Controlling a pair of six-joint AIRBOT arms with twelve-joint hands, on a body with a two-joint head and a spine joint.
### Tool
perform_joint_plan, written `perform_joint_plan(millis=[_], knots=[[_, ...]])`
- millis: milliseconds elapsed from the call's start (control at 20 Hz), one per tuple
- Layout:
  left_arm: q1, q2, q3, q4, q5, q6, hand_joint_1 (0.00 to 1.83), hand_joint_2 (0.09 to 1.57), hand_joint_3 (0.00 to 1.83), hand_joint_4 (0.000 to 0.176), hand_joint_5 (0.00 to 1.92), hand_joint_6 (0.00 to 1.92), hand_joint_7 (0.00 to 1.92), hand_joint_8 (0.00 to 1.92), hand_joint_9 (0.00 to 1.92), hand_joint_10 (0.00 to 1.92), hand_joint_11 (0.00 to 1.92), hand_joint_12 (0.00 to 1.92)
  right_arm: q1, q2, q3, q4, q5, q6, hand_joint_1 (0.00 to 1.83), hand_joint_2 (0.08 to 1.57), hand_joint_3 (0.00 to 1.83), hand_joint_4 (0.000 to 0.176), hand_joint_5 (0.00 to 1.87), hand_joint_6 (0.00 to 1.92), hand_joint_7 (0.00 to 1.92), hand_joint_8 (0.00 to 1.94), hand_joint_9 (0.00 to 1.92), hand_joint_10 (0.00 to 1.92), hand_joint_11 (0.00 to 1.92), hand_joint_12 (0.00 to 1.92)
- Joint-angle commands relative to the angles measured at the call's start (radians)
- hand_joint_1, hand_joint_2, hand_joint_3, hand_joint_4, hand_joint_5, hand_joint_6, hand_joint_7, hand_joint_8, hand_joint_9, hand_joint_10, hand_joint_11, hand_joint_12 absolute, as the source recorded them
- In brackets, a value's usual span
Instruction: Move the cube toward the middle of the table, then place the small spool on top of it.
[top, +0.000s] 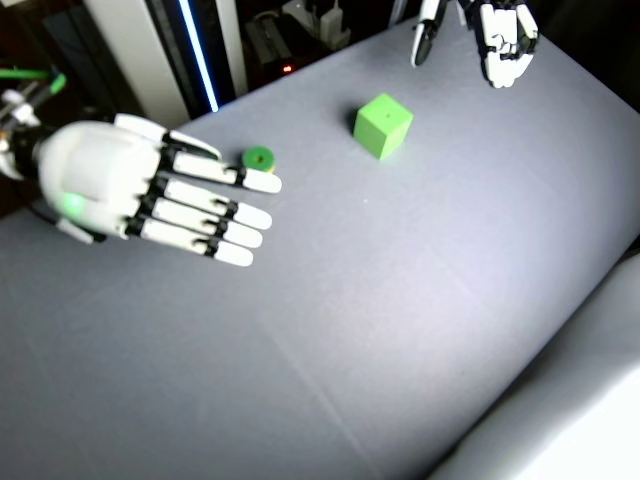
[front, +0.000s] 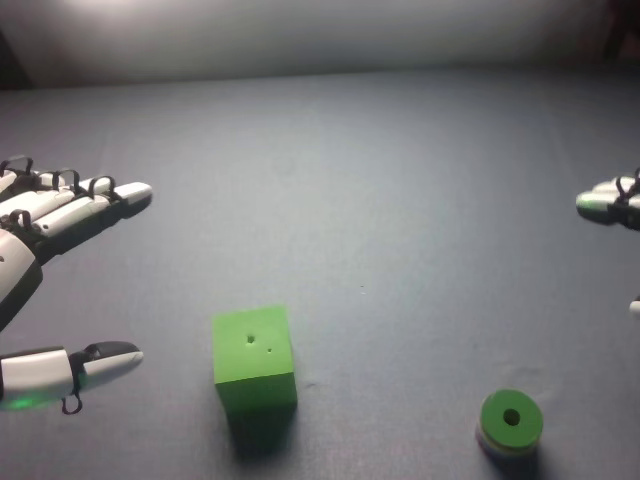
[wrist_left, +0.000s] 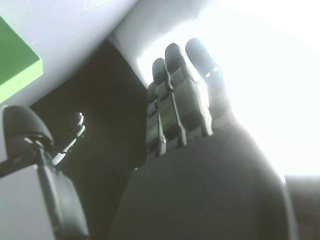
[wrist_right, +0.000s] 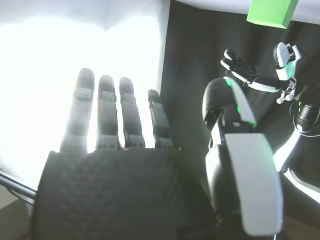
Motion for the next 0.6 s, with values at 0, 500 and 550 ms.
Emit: perform_joint_plan(millis=[0,500,550], knots=[[-0.004,-0.005,0.006,0.010,-0.122,-0.009,0.74,0.92,0.00,0.140,0.32,0.00,0.32,0.00,0.37,0.01,0.00,0.83,0.009,0.003,0.005,0.010,0.125,0.006,0.68,1.28,0.01,0.000,0.44,0.00,0.40,0.00,0.40,0.01,0.10,0.81],[-0.138,-0.120,0.039,0.161,0.018,-0.026,0.61,0.83,0.00,0.176,0.28,0.00,0.29,0.00,0.41,0.00,0.07,0.84,0.018,0.001,0.007,0.010,0.127,0.006,0.70,1.28,0.00,0.000,0.46,0.00,0.43,0.00,0.43,0.00,0.15,0.75],[-0.160,-0.145,0.057,0.160,0.059,-0.016,0.61,0.83,0.00,0.170,0.27,0.00,0.29,0.00,0.41,0.00,0.10,0.86,0.018,0.001,0.008,0.009,0.127,0.006,0.70,1.28,0.00,0.000,0.46,0.00,0.43,0.00,0.43,0.00,0.15,0.75]])
